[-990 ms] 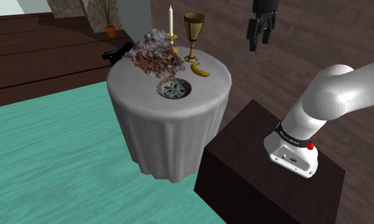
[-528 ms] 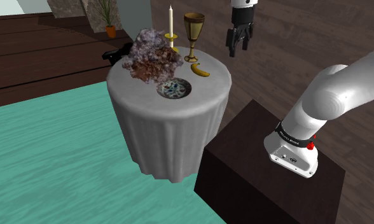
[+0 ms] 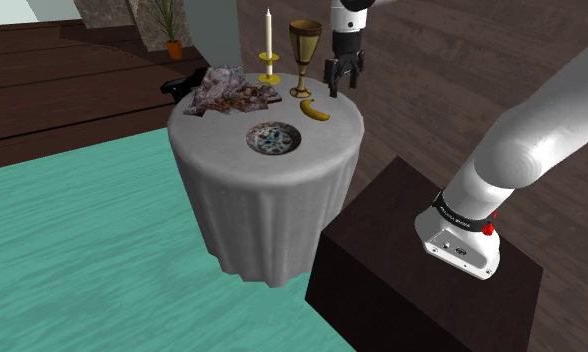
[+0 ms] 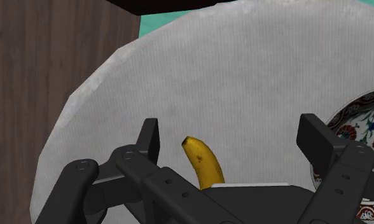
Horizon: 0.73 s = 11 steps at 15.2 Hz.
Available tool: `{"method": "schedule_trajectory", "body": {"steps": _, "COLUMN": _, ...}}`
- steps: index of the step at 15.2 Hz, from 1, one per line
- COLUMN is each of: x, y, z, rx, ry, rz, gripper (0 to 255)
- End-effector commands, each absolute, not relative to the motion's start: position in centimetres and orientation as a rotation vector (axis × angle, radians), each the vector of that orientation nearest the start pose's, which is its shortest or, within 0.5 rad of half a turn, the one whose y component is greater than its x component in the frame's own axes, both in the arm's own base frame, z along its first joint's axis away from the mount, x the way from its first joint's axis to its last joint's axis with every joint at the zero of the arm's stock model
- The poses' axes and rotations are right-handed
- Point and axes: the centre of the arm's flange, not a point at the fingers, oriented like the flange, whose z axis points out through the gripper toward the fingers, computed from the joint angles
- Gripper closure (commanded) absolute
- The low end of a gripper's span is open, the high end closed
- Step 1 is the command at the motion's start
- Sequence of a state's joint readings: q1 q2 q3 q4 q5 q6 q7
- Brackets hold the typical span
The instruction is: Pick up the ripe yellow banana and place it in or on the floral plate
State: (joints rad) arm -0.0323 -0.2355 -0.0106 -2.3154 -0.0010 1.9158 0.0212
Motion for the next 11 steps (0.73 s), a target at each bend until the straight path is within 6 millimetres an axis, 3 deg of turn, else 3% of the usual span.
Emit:
{"method": "schedule_trajectory", "body": {"steps": 1, "x": 47.1, "y": -2.3, "z": 41.4, "rx": -3.122, "ry": 0.102, "rz": 0.241, "gripper": 0}}
{"method": "schedule_trajectory", "body": {"steps": 11, "x": 57.8, "y": -3.4, "z": 34.7, "rx": -3.1, "ry": 0.118, "rz": 0.179, "gripper": 0}}
